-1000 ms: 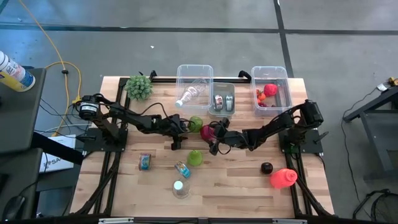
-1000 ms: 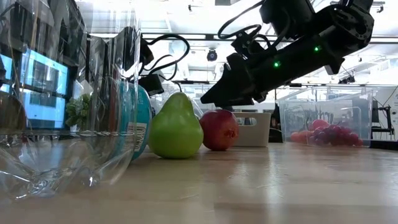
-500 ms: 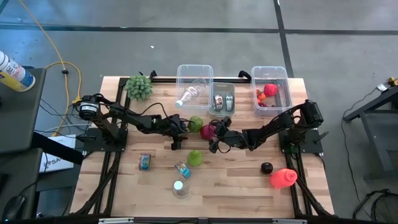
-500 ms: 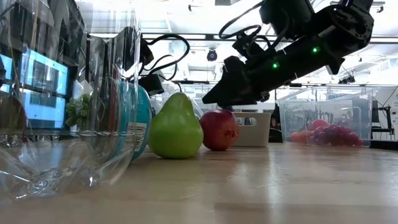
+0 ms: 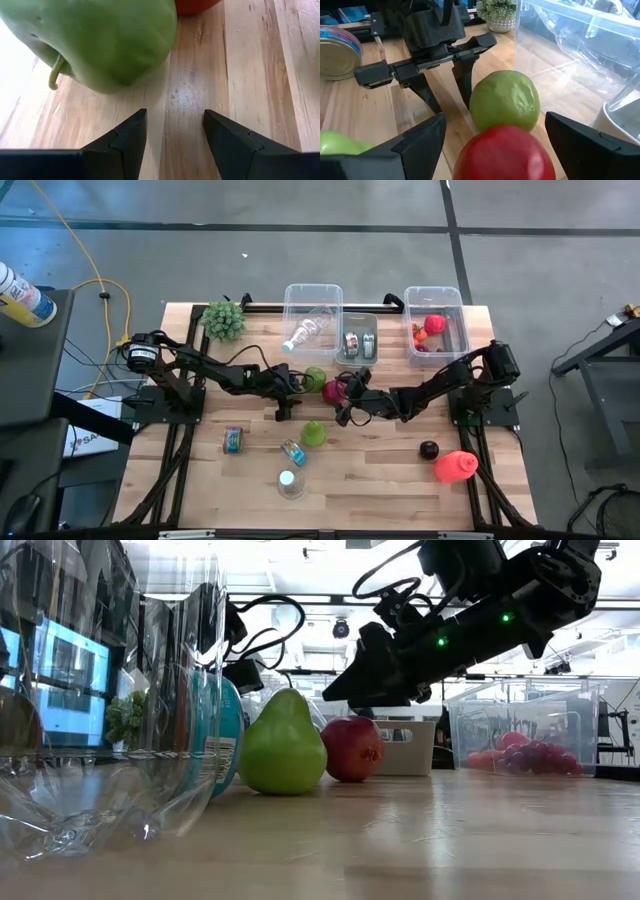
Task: Pick & Place Food Item
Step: Put the pomegranate in to the right transparent bin
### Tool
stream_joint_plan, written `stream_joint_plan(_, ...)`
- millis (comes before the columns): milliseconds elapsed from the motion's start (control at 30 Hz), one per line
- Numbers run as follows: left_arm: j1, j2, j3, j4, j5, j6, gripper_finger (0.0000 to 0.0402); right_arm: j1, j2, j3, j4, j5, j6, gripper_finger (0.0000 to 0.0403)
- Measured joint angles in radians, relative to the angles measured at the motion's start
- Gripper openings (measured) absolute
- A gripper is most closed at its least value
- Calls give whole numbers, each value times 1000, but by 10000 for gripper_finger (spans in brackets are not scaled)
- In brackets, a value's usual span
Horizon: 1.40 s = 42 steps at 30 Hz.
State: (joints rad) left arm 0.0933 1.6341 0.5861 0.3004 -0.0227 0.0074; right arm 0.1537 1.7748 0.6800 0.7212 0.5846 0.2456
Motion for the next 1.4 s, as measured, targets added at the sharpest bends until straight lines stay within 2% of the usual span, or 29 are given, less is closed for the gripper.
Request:
stream_joint_plan(467,0,0,0,0,0,0,189,-26,3,0,-31,-40,-13,330)
stream_joint_plan(833,-1,0,0,-1,0,-4,189,-26,122,40,-14,-22,-15,330)
stream_joint_plan(1133,0,0,0,-2,0,-4,189,-27,122,43,-77,-23,22,329)
stream_joint_plan(1400,0,0,0,-2,0,-5,189,-33,121,44,-143,-47,80,270)
